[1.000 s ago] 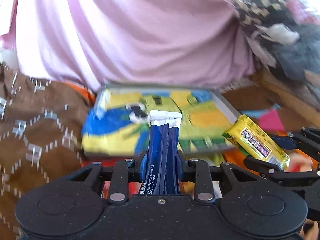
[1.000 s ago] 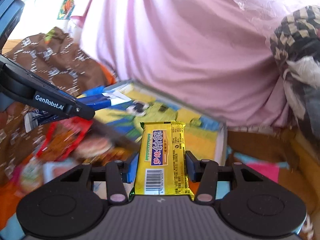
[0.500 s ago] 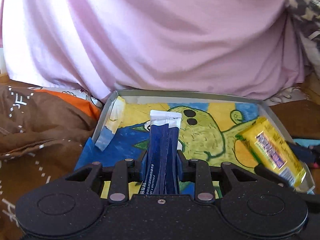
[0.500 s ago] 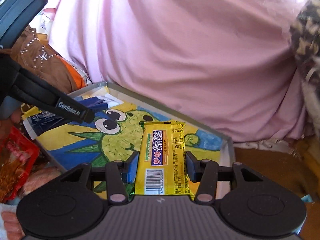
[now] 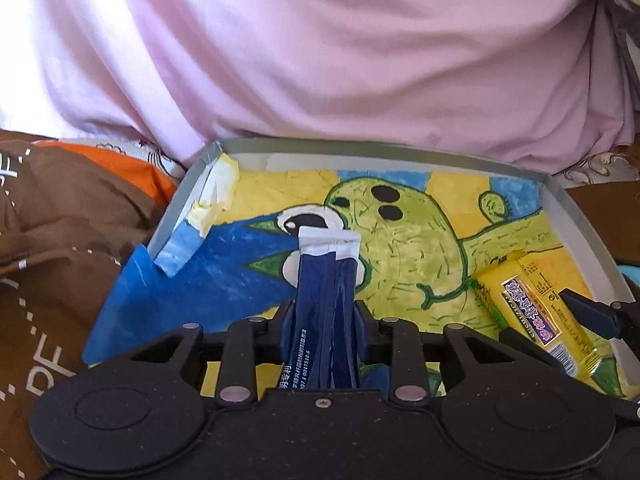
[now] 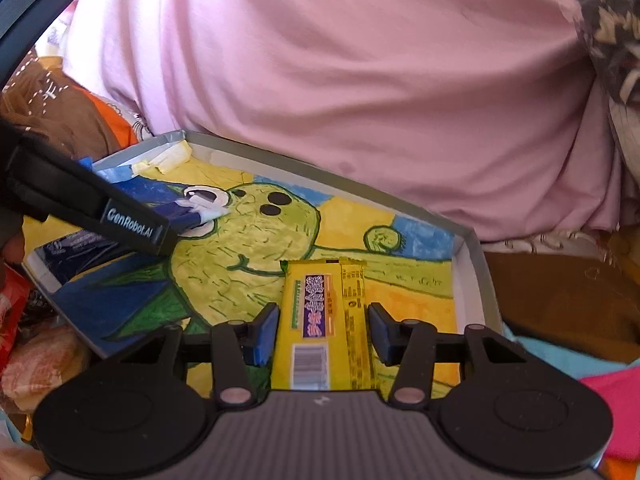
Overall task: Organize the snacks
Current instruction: 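Carry the wafer bar with right tool while left tool carries stick pack into tray, then open both tools to release the snacks into the tray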
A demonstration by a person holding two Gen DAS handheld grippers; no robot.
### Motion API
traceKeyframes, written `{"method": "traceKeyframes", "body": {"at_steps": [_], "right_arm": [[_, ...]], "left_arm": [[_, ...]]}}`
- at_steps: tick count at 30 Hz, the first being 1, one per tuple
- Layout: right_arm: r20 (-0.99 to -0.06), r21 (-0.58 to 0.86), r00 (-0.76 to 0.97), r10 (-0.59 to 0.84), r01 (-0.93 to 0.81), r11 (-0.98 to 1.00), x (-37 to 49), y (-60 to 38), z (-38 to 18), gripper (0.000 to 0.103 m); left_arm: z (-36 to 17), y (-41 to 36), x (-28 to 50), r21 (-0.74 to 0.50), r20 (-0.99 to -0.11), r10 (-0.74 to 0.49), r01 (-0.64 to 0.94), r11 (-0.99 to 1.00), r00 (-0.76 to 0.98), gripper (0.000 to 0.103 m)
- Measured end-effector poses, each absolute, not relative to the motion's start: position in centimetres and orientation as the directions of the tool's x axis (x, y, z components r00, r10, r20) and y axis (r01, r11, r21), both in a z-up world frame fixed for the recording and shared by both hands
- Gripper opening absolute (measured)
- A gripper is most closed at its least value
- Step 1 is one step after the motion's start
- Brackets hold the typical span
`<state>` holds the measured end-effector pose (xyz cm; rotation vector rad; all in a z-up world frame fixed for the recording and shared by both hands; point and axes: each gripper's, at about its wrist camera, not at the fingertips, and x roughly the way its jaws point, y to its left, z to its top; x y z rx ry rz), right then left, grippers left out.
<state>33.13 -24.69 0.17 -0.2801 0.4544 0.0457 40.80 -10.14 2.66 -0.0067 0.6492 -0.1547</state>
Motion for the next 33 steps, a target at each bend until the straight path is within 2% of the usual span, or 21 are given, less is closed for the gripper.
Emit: {"method": "traceKeyframes", "body": {"at_steps": [1, 2, 3, 6, 8, 10, 15, 21, 27, 33], "right_arm": [[-0.439, -0.248, 0.898, -0.018, -0.102, 0.963, 33.1, -24.8, 0.2, 0.053], [-0.435, -0.246, 0.900, -0.020, -0.098, 0.964, 33.1, -24.8, 0.2, 0.053], [-0.428, -0.247, 0.904, -0.018, -0.097, 0.964, 32.9, -24.8, 0.3, 0.057], [-0.397, -0.249, 0.918, -0.019, -0.088, 0.964, 32.1, -25.0, 1.0, 0.069], [-0.367, -0.233, 0.930, -0.019, -0.072, 0.970, 31.2, -25.4, 1.8, 0.076], [-0.329, -0.202, 0.944, -0.017, -0.053, 0.978, 30.0, -25.8, 2.8, 0.087], [-0.252, -0.175, 0.967, -0.043, -0.002, 0.985, 27.5, -25.9, 5.3, 0.099], [-0.170, -0.152, 0.985, -0.028, 0.002, 0.988, 23.3, -25.1, 7.8, 0.103], [-0.120, -0.104, 0.993, 0.011, -0.024, 0.994, 18.7, -24.1, 9.1, 0.103], [-0.092, -0.130, 0.996, 0.006, -0.018, 0.991, 14.4, -22.4, 9.5, 0.103]], "left_arm": [[2.6, -10.1, 40.8, -0.054, -0.602, -0.143, 0.139, 0.989, 0.785, 0.035], [2.6, -10.1, 40.7, -0.054, -0.602, -0.138, 0.132, 0.990, 0.786, 0.040], [2.7, -10.0, 40.7, -0.059, -0.606, -0.135, 0.124, 0.990, 0.784, 0.047], [3.2, -9.7, 40.2, -0.092, -0.605, -0.128, 0.091, 0.992, 0.786, 0.061], [3.7, -9.4, 39.5, -0.110, -0.593, -0.127, 0.076, 0.991, 0.795, 0.067], [4.4, -9.2, 38.5, -0.121, -0.568, -0.134, 0.079, 0.990, 0.812, 0.073], [6.2, -8.1, 35.3, -0.184, -0.492, -0.154, 0.070, 0.980, 0.857, 0.087], [9.0, -6.2, 31.5, -0.221, -0.399, -0.139, 0.052, 0.974, 0.906, 0.099], [10.3, -4.2, 26.8, -0.225, -0.308, -0.163, 0.095, 0.970, 0.937, 0.101], [10.2, -2.4, 21.5, -0.216, -0.239, -0.166, 0.114, 0.970, 0.957, 0.102]]}}
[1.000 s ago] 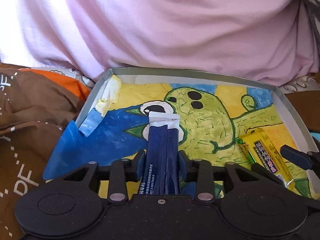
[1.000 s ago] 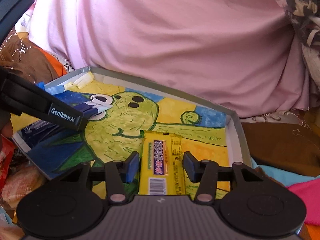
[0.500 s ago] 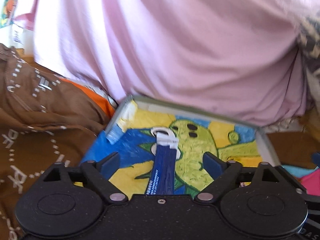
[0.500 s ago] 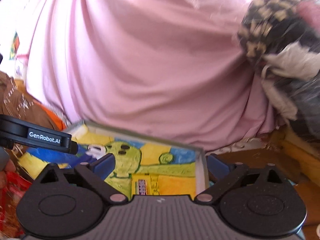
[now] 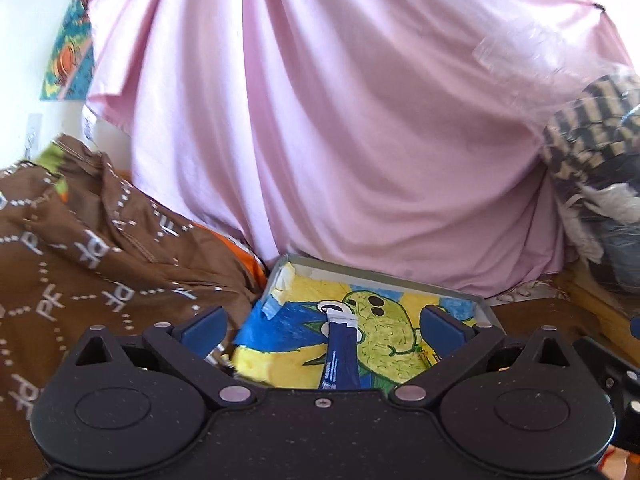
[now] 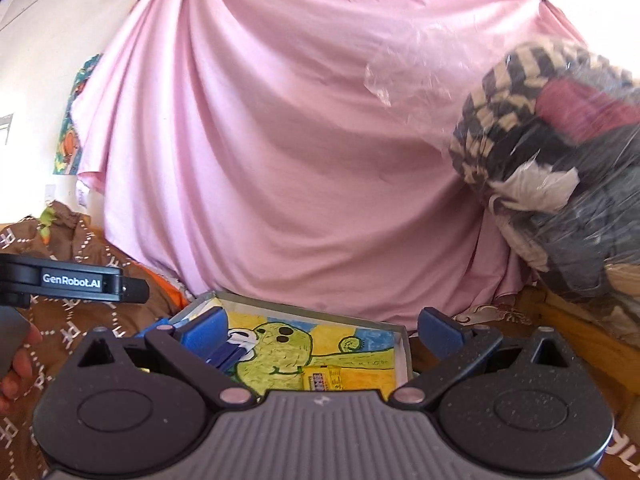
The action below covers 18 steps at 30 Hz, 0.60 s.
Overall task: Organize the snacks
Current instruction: 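Open both tools to release the snacks into the tray, then withdraw both tools from the tray back over the remaining snacks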
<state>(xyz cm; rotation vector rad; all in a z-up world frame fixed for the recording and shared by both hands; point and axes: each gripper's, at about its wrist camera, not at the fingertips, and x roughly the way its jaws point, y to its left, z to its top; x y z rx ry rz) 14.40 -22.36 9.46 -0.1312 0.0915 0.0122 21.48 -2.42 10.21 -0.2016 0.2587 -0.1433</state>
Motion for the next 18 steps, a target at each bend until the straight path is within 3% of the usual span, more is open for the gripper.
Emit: {"method": "traceKeyframes", "body": {"at_steps": [10, 18], "right_arm": [[-0.077, -0.191, 0.997, 0.027, -0.041, 0.981, 8.7, -19.5, 7.8, 0.103], [-0.175, -0.246, 0.982, 0.072, -0.114, 0.963, 6.0, -17.9, 4.9, 0.103]], "left_arm": [[8.3, -0.3, 13.9, -0.121, -0.204, -0.155, 0.132, 0.984, 0.967, 0.102], [4.9, 1.2, 9.9, -0.017, -0.304, -0.151, 0.153, 0.988, 0.941, 0.102]]}}
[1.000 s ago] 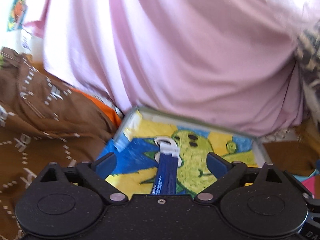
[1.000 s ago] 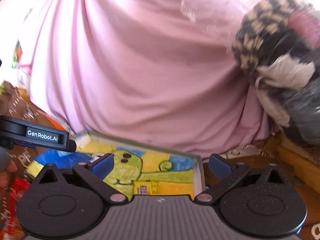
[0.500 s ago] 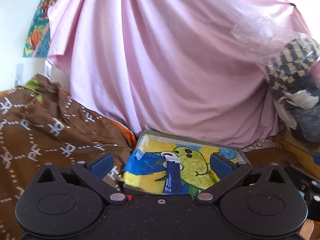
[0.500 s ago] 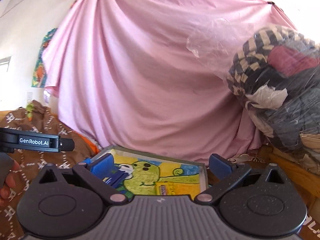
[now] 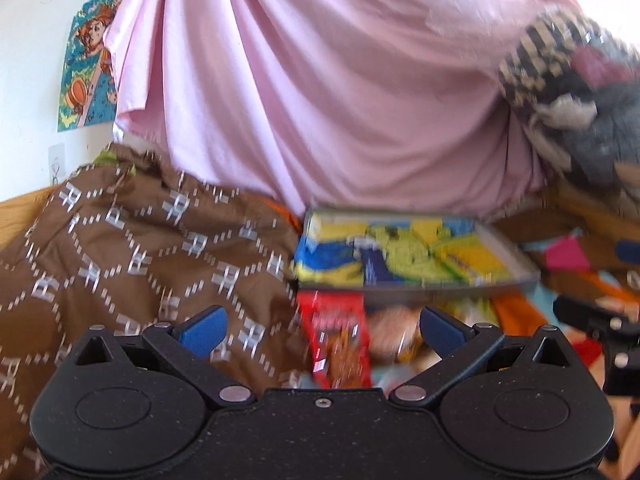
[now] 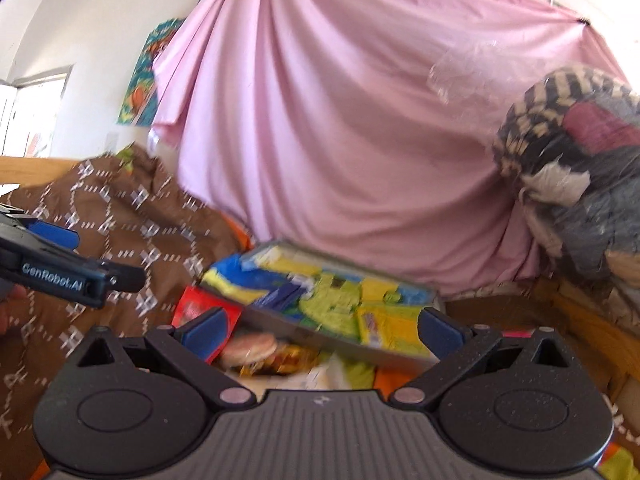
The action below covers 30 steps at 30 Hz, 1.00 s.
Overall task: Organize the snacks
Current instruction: 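Withdraw both tools from the tray back over the remaining snacks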
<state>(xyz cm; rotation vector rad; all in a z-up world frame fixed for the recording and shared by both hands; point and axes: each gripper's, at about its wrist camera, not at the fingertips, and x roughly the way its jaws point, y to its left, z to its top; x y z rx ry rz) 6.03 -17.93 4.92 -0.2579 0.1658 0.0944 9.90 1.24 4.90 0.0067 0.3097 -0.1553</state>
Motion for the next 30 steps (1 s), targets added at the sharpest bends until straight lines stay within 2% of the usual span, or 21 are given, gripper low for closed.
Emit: {"method": "traceKeyframes", "body": {"at_steps": [4, 8, 11, 22, 30], "right_arm": [[-0.234, -0.254, 0.970, 0.070, -0.131, 0.958, 5.5, -17.5, 3.5, 0.103], [-0.292, -0.252, 0.954, 0.070, -0.147, 0.957, 5.4, -17.1, 2.4, 0.103], [-0.342, -0.239, 0.937, 0.070, -0.159, 0.958, 5.6, -17.0, 1.5, 0.103], [-0.521, -0.165, 0.850, 0.079, -0.192, 0.967, 7.4, -16.9, -1.3, 0.103], [-0.584, -0.119, 0.804, 0.111, -0.220, 0.968, 8.3, -16.9, -2.4, 0.103]], "left_arm": [[2.8, 1.8, 9.4, -0.010, -0.391, -0.146, 0.155, 0.988, 0.909, 0.102], [1.6, 2.9, 10.1, -0.067, -0.484, -0.150, 0.135, 0.989, 0.862, 0.102], [1.0, 3.2, 10.7, -0.071, -0.520, -0.138, 0.119, 0.990, 0.843, 0.102], [0.4, 1.6, 11.6, 0.032, -0.562, -0.139, 0.190, 0.981, 0.815, 0.102], [0.2, 2.1, 12.5, 0.027, -0.585, -0.132, 0.182, 0.983, 0.800, 0.102]]}}
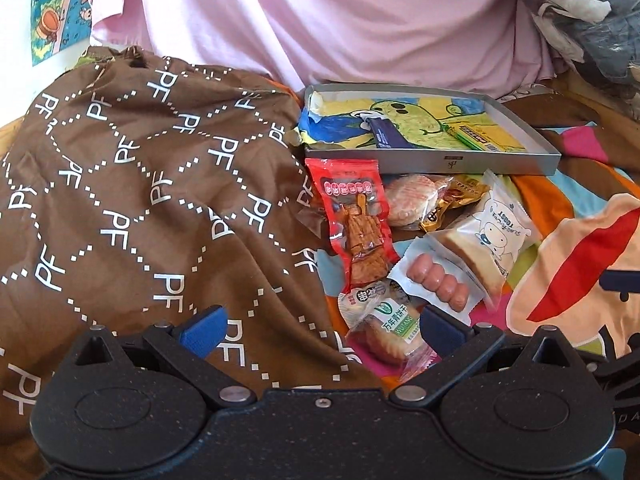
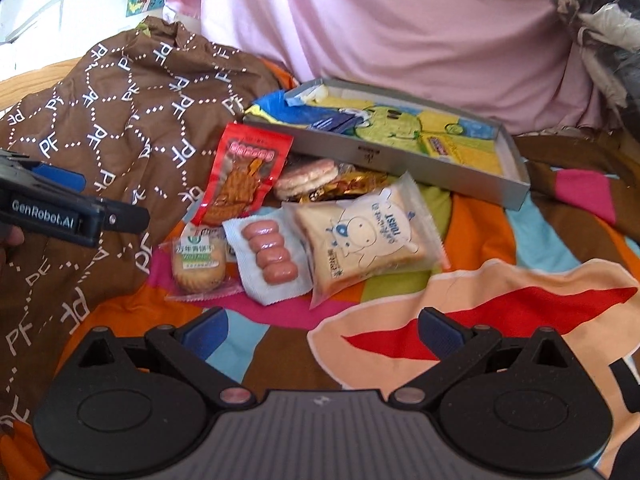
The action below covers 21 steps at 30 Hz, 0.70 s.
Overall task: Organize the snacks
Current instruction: 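Withdraw both tools from the tray back over the remaining snacks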
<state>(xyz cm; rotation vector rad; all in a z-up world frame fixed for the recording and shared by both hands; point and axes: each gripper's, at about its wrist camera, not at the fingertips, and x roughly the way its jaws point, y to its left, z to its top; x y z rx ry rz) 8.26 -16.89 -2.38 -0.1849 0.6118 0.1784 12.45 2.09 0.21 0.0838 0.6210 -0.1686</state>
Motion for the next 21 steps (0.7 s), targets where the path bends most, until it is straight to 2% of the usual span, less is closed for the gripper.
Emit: {"method": "traceKeyframes", "body": {"at_steps": [8, 18, 21], "right_arm": [[-0.633, -0.079, 0.754, 0.175, -0.288, 0.954, 9.1, -16.4, -3.2, 0.103], [-0.677, -0.054, 0.696, 0.241, -0.373, 0.926, 9.5, -16.6, -4.2, 0.103], [-0.709, 0.006, 0.634, 0.309, -0.432, 0.902, 10.0, -17.5, -4.0, 0.103]], "left_arm": [[-0.1, 1.8, 12.9, 0.043, -0.593, -0.164, 0.235, 0.971, 0.788, 0.102], [-0.5, 0.7, 13.8, 0.129, -0.582, -0.221, 0.357, 0.925, 0.783, 0.102], [-1.2, 0.2, 14.3, 0.174, -0.592, -0.211, 0.379, 0.909, 0.778, 0.102]]}}
